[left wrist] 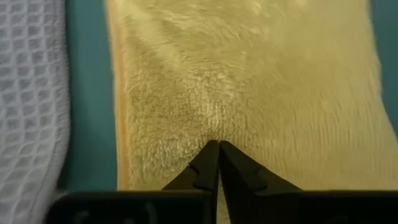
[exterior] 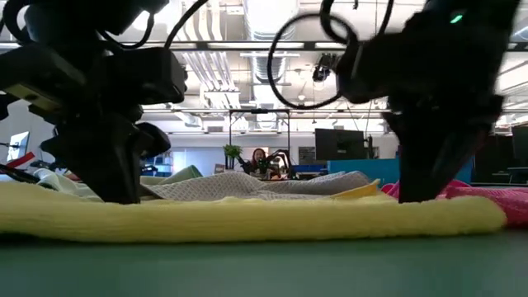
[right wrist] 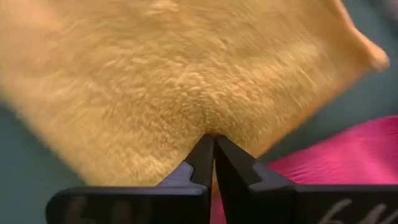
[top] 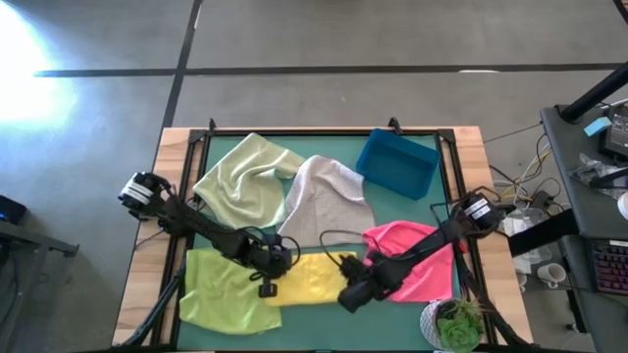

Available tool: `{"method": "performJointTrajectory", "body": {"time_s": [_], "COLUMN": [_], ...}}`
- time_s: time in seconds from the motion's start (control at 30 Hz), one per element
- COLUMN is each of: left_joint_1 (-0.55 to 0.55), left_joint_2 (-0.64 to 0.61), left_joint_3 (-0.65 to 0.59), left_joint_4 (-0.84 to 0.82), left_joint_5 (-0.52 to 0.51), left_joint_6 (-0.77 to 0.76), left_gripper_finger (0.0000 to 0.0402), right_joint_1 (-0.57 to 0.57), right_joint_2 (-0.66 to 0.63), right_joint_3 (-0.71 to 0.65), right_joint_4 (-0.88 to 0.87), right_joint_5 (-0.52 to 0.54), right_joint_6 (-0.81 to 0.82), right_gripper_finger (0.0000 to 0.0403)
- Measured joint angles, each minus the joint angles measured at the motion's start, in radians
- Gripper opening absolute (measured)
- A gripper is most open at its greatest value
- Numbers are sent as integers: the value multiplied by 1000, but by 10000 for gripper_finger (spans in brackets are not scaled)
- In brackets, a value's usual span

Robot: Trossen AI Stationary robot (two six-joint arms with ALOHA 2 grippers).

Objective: Fold microfiber towels
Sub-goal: Fold the yellow microfiber cloth

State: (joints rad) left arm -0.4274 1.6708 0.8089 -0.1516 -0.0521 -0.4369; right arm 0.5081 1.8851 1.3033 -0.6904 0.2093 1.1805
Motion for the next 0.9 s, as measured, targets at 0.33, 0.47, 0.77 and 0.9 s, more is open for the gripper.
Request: {"method": "performJointTrajectory", "body": {"time_s": [0.33, 0.47, 0.77, 0.9], "left_joint_1": [1, 2, 2, 9], "left_joint_2": [12, -1, -94, -160], "left_joint_3": [-14, -9, -6, -9], "left_joint_4": [108, 99, -33, -121], "left_joint_5": [85, 85, 10, -24], "left_joint_6": [51, 59, 61, 61], "left_gripper_finger": [1, 1, 1, 1], "right_joint_1": [-158, -163, -86, -60], "right_joint_2": [-3, -31, -72, -57], "right_joint_3": [-4, 9, 70, 68], "right_joint_4": [-90, -93, 69, 327], "right_joint_5": [48, 47, 58, 52], "right_joint_6": [-162, -187, -261, -340], "right_gripper_finger": [8, 8, 8, 8]}}
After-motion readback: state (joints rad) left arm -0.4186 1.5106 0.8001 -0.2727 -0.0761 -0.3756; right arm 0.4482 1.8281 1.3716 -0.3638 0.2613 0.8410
